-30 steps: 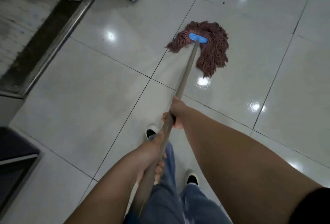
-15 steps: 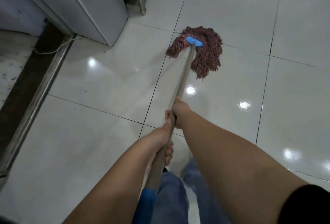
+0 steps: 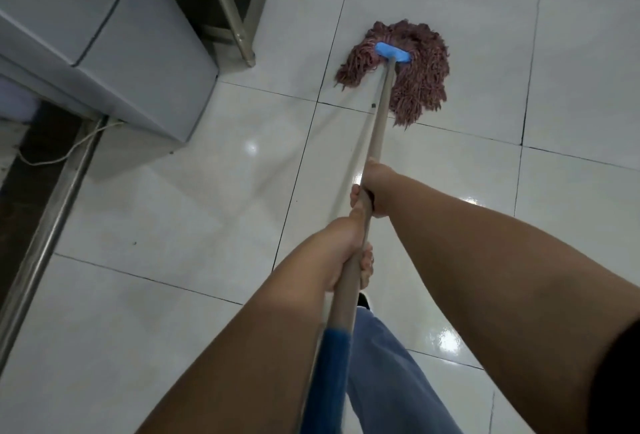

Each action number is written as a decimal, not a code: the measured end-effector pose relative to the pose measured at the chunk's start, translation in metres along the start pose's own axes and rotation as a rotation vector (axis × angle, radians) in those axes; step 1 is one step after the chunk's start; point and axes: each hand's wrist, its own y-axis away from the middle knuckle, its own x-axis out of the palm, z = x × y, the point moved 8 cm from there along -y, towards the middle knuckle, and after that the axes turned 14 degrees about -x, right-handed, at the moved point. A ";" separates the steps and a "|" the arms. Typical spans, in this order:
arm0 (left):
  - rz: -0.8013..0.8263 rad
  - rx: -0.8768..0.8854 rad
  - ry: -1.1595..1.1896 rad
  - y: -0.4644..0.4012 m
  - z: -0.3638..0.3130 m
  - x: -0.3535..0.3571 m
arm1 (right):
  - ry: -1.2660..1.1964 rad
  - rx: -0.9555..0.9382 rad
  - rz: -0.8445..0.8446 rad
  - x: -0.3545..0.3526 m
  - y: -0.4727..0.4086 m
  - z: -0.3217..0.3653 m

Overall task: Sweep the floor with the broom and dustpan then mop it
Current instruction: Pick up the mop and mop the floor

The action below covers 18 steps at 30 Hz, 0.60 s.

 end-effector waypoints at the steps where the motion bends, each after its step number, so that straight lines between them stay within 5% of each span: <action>1: 0.002 0.000 -0.008 -0.001 -0.005 0.000 | 0.006 -0.003 -0.002 0.000 -0.001 0.004; 9: -0.062 -0.026 -0.037 0.000 0.042 -0.045 | 0.008 0.004 0.041 0.039 0.025 -0.037; 18: -0.046 -0.031 -0.031 -0.016 0.231 -0.148 | 0.002 0.047 0.093 0.120 0.133 -0.204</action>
